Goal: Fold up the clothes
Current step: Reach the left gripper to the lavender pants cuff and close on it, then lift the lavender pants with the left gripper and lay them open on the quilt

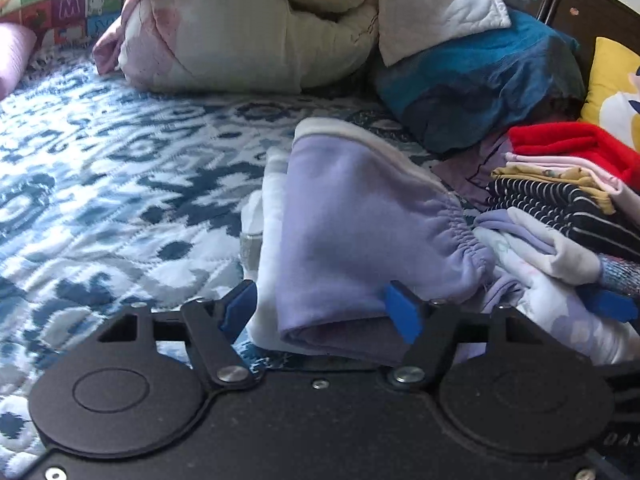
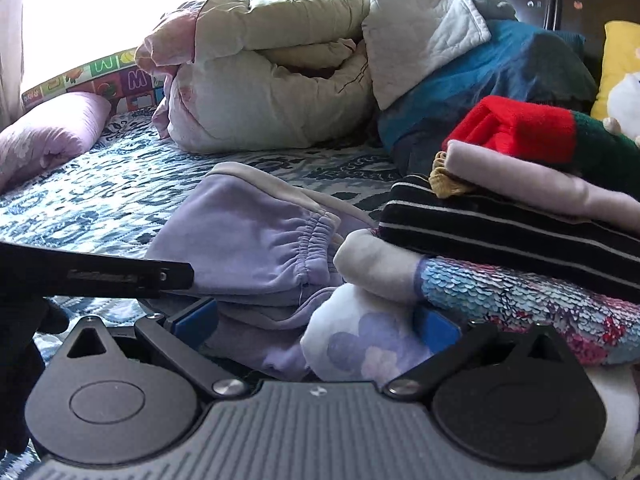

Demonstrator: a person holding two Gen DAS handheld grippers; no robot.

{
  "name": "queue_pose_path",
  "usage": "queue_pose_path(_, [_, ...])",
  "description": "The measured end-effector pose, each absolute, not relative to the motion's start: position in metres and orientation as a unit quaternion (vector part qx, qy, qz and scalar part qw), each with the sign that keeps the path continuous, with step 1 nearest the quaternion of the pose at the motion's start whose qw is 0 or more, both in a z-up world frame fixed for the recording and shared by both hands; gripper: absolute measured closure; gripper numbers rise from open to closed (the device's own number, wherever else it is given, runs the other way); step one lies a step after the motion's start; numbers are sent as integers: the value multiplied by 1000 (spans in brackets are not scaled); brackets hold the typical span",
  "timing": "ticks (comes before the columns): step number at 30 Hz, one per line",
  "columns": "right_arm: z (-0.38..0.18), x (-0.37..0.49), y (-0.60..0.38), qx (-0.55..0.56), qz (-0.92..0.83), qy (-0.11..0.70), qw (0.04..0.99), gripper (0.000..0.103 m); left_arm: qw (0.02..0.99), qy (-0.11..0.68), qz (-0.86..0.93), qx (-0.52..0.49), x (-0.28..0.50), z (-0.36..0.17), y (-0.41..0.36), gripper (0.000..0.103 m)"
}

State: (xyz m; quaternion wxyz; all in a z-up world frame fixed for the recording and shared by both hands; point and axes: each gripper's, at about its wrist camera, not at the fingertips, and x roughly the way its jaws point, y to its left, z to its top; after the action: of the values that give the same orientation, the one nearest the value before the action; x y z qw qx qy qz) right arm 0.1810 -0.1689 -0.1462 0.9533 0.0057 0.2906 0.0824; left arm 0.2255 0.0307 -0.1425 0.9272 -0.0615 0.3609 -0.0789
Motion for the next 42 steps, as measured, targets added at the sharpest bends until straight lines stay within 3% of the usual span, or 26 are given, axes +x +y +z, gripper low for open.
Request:
queue_pose_path(3, [-147, 180, -167, -1, 81, 291, 953, 0, 926, 363, -72, -69, 226, -145, 31, 40])
queue_pose_path(8, [-141, 174, -169, 9, 87, 301, 950, 0, 928, 368, -45, -32, 219, -139, 28, 87])
queue_pose_path(9, [-139, 172, -170, 16, 91, 304, 948, 0, 928, 368, -46, -34, 217, -136, 29, 93])
queue_pose_path(17, [-114, 152, -179, 84, 170, 364, 912, 0, 926, 366, -63, -64, 182, -108, 26, 95])
queue_pose_path(24, [-94, 112, -174, 56, 200, 390, 897, 0, 921, 372, -41, -108, 114, -96, 41, 95])
queue_pose_path(42, [-95, -33, -84, 38, 282, 449, 847, 0, 892, 387, 114, -205, -167, -123, 232, 95])
